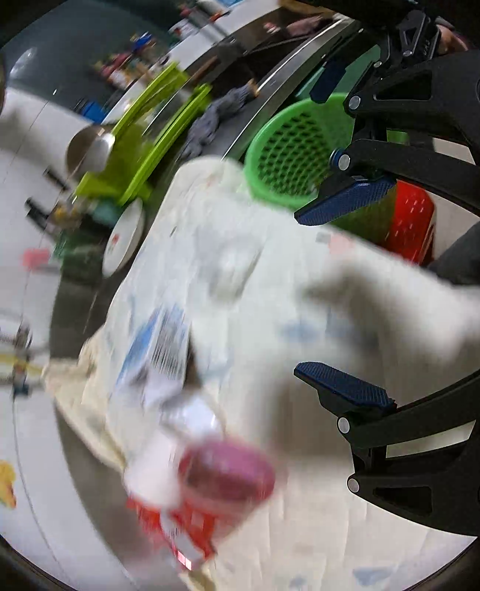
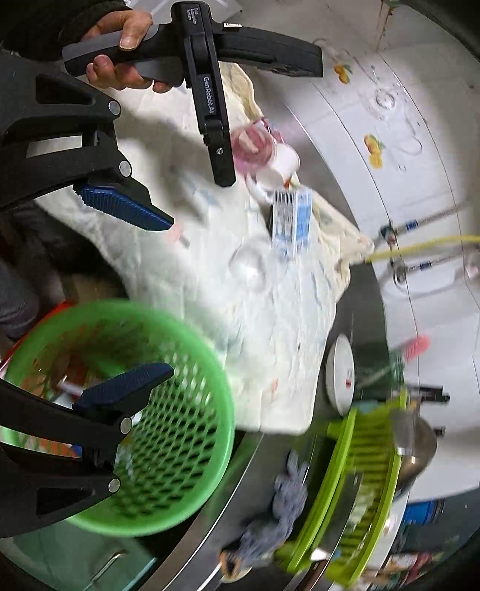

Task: Collect trash
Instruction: 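Grasp the clear plastic cup with the right gripper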

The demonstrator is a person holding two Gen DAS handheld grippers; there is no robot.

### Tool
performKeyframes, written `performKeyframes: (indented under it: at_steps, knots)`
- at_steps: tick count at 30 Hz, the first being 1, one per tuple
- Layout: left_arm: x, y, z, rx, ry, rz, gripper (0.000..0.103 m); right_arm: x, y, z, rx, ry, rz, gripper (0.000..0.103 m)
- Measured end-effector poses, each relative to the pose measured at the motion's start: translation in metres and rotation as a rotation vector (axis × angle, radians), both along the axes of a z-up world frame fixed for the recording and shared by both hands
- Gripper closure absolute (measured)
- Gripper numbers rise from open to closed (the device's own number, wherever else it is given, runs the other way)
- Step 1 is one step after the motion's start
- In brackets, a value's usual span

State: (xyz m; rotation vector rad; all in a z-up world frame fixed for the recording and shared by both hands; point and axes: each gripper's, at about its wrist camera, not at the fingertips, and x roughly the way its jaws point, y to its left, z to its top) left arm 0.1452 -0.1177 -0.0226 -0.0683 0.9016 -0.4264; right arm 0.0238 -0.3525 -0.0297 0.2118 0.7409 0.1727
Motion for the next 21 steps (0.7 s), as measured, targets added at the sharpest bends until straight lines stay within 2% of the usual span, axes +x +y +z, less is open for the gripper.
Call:
performKeyframes:
  at_steps: [9, 17, 21]
  knots:
    - [0.014, 0.056, 0.006, 0.044, -0.036, 0.146, 0.027, 0.044, 0.032, 0.001, 0.003, 0.003, 0.069, 0.032]
    - [0.033, 0.079, -0.004, 0.151, -0.068, 0.258, 0.027, 0.089, 0.038, -0.005, -0.009, 0.018, 0.085, 0.032]
    - [0.045, 0.091, -0.011, 0.174, -0.063, 0.308, 0.027, 0.113, 0.036, -0.009, -0.003, 0.028, 0.088, 0.031]
